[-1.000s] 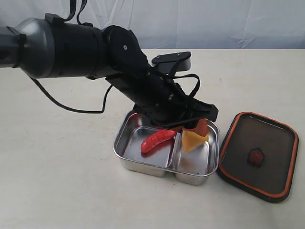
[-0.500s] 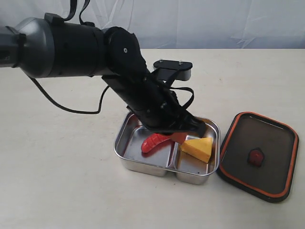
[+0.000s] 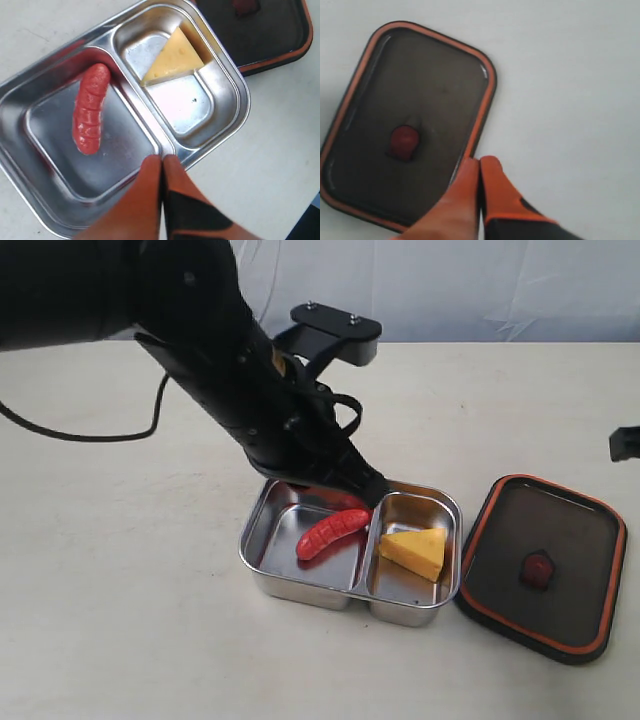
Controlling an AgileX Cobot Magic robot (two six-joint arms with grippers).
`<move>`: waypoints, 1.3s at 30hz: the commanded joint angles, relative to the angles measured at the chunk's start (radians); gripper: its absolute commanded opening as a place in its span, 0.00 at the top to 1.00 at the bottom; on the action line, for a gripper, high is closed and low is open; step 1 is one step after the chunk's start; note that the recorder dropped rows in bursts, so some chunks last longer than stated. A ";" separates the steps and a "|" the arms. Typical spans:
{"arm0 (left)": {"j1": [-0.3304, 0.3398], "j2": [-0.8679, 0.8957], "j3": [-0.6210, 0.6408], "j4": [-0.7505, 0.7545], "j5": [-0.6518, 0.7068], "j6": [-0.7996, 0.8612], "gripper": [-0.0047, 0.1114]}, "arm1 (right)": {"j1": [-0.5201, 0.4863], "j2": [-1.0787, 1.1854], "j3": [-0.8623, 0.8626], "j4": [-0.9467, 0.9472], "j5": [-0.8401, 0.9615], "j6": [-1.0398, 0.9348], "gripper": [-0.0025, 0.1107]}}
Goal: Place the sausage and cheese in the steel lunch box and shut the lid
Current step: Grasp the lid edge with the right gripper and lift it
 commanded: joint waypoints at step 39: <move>0.000 -0.264 0.066 0.109 0.122 -0.066 0.90 | -0.196 0.671 -0.134 0.142 -0.069 -0.133 0.98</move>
